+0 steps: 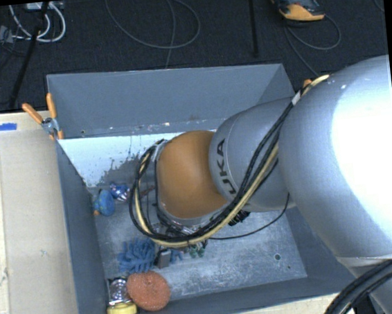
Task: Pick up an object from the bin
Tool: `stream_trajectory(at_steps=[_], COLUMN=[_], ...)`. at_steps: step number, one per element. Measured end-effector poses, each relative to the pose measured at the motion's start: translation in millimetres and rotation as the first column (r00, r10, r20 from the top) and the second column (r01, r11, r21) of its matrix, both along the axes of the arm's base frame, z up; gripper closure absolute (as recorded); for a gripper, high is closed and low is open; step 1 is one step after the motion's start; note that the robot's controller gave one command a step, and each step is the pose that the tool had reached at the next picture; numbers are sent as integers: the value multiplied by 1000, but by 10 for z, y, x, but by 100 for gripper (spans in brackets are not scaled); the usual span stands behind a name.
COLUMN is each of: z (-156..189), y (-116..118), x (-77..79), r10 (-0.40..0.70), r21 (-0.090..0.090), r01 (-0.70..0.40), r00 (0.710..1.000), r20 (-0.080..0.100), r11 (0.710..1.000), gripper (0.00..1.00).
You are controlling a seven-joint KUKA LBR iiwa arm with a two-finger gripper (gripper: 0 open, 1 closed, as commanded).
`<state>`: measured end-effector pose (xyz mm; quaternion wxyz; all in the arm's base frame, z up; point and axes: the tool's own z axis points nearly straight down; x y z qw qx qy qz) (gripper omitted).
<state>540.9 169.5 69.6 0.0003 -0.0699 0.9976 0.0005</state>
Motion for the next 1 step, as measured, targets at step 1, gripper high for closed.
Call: stream_trajectory(at_steps=[1], z=[0], y=[-3], x=[1], r10=[-1], r21=[0], r01=[1], r00=[1000], r20=[0], r11=[1000], gripper=[100])
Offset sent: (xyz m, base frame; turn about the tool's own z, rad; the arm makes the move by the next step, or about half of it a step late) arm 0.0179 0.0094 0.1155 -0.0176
